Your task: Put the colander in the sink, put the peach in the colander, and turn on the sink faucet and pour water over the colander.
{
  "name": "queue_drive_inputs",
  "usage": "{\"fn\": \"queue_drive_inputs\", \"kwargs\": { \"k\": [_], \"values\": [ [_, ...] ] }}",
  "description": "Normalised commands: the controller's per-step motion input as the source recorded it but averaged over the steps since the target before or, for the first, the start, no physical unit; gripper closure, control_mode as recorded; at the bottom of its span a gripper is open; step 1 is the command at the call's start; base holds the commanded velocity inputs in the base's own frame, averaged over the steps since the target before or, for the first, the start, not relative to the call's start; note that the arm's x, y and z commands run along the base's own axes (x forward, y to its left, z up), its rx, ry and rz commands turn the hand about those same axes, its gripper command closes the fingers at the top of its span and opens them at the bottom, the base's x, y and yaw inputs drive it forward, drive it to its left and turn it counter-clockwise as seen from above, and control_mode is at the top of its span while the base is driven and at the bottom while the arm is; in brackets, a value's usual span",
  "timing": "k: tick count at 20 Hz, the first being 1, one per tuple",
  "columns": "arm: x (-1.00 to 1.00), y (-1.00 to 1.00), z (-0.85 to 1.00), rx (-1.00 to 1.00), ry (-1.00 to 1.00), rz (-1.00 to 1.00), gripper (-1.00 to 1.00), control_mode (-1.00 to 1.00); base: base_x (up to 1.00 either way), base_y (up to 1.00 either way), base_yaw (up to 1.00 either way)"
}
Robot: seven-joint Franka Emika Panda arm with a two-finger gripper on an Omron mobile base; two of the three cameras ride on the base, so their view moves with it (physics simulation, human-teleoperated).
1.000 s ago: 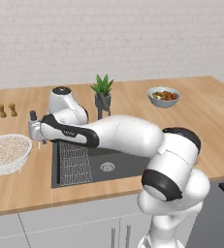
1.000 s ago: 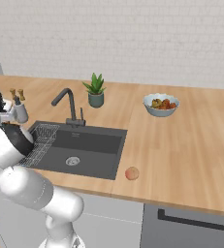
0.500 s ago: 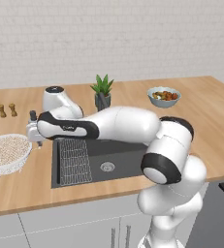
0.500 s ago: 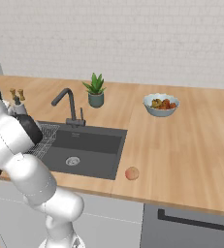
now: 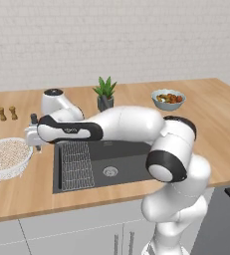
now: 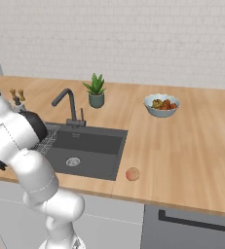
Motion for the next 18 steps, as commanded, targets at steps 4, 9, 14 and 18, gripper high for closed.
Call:
{"fn": "queue_drive_inputs", "kwargs": {
  "k": [4, 9, 14, 18],
  "values": [
    [0.00, 0.51, -0.11, 0.02, 0.00, -0.04, -1.00, -1.00, 0.00, 0.00, 0.00],
    [0.00, 0.51, 0.00, 0.01, 0.00, -0.04, -1.00, -1.00, 0.00, 0.00, 0.00],
    [0.06, 0.39, -0.05, 0.00, 0.00, -0.04, -1.00, -1.00, 0.00, 0.00, 0.00],
    [0.24, 0.25, -0.16, 0.00, 0.02, -0.04, -1.00, -1.00, 0.00, 0.00, 0.00]
  ]
}}
